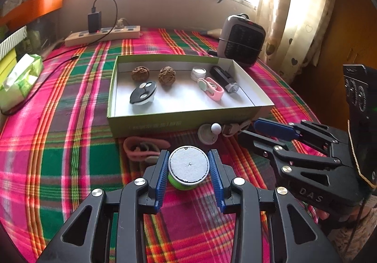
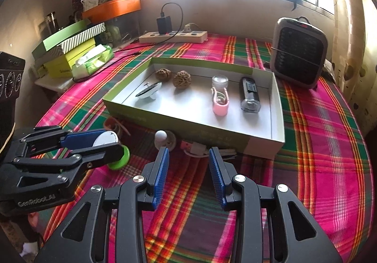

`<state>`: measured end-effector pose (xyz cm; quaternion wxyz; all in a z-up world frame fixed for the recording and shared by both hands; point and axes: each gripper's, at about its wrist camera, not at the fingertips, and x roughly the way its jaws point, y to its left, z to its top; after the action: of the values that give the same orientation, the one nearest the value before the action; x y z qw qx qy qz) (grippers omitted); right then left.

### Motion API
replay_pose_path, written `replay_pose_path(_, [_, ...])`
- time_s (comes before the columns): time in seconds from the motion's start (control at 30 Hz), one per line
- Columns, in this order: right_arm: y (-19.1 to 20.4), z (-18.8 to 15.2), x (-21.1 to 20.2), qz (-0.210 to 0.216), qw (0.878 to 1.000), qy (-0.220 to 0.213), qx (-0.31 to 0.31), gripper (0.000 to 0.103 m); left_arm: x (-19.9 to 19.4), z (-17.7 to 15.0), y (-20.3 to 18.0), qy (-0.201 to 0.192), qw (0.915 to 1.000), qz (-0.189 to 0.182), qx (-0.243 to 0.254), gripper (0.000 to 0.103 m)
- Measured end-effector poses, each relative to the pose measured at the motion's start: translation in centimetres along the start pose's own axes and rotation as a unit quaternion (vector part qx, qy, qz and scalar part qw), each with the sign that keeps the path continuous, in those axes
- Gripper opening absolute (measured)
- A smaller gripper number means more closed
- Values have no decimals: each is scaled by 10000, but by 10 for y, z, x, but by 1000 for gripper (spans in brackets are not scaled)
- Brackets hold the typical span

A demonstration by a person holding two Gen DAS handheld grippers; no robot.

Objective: Organize objects
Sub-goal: 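Grasp the white-lidded green container with the left tool while the right approaches the white ball, then close the right tool on the white knob stand while the left holds the green container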

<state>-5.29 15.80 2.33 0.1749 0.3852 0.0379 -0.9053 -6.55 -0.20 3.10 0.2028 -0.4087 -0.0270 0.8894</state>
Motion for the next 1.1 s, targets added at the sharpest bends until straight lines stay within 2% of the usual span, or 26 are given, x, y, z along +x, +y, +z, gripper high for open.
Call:
replay_pose_path(0.47, [18, 5, 12, 206, 9996, 40, -175, 37, -13, -10, 14, -49, 9998, 84, -156, 32])
replay_pose_path(1.1, [29, 14, 28, 75, 9996, 18, -272, 36, -10, -14, 32, -31, 9992, 157, -364, 32])
